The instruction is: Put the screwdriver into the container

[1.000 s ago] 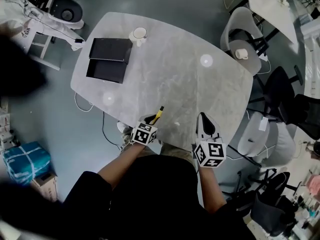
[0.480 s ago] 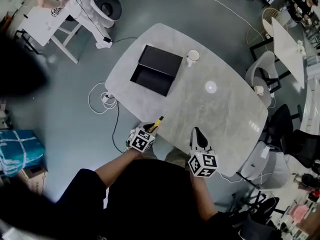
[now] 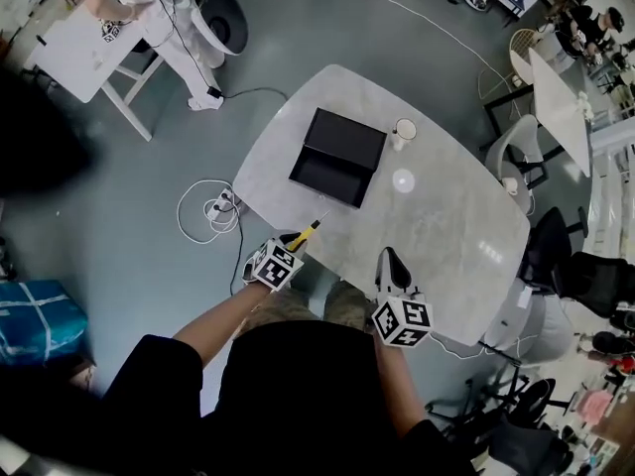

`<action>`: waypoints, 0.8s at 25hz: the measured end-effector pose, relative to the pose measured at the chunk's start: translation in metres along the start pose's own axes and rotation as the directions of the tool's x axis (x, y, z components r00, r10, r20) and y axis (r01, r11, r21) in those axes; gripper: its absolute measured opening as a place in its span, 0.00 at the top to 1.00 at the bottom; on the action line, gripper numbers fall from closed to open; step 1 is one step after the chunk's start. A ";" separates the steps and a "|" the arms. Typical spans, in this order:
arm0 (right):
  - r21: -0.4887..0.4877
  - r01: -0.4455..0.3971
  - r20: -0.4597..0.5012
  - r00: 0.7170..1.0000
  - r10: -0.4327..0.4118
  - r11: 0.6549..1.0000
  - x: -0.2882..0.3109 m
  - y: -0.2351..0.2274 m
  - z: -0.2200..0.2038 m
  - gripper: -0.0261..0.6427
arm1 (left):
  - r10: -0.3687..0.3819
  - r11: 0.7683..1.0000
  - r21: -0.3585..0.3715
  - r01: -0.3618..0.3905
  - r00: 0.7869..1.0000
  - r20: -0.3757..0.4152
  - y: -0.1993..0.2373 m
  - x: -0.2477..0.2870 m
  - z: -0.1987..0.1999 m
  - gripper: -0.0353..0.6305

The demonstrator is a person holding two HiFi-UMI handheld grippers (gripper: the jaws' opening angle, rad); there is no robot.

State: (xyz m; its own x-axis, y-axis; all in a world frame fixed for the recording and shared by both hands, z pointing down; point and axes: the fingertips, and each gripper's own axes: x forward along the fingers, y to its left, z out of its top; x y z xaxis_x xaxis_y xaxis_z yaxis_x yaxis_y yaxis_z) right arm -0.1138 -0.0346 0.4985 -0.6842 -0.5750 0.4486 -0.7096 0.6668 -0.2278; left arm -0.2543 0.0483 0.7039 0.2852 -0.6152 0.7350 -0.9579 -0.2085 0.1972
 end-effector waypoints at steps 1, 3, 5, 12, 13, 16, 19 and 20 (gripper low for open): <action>-0.001 0.003 -0.002 1.000 -0.003 1.000 -0.001 0.004 -0.002 0.94 | -0.001 1.000 0.011 0.001 1.000 0.002 0.007 0.000 0.003 0.82; -0.004 0.011 -0.005 1.000 -0.011 1.000 -0.002 0.006 -0.005 0.94 | -0.001 1.000 0.026 0.001 1.000 0.009 0.020 0.002 0.011 0.82; 0.000 0.019 -0.003 1.000 -0.019 1.000 -0.001 0.004 -0.006 0.94 | 0.001 0.999 0.036 -0.001 1.000 0.014 0.031 0.007 0.023 0.82; 0.011 -0.007 0.003 1.000 0.007 1.000 0.028 0.006 -0.007 0.94 | -0.022 0.995 0.100 0.024 1.000 -0.015 0.059 0.035 0.053 0.82; 0.012 -0.016 0.001 1.000 0.016 1.000 0.034 0.008 -0.007 0.94 | -0.027 0.994 0.101 0.029 0.999 -0.024 0.063 0.039 0.056 0.82; 0.027 -0.040 -0.003 0.999 0.040 0.999 0.051 0.013 -0.004 0.94 | -0.039 0.990 0.133 0.049 0.996 -0.080 0.070 0.048 0.058 0.82; 0.044 -0.057 -0.004 0.998 0.058 0.997 0.069 0.012 0.003 0.94 | -0.046 0.979 0.191 0.068 0.992 -0.120 0.080 0.062 0.067 0.82; 0.049 -0.059 -0.005 0.998 0.059 0.997 0.075 0.009 0.006 0.94 | -0.046 0.976 0.206 0.073 0.990 -0.133 0.084 0.067 0.071 0.82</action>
State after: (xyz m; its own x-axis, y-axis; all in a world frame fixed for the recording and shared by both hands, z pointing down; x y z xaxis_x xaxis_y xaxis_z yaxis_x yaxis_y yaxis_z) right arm -0.1724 -0.0742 0.5247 -0.7241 -0.5325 0.4383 -0.6757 0.6751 -0.2960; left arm -0.3138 -0.0641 0.7239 0.3224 -0.4984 0.8048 -0.9074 -0.4049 0.1127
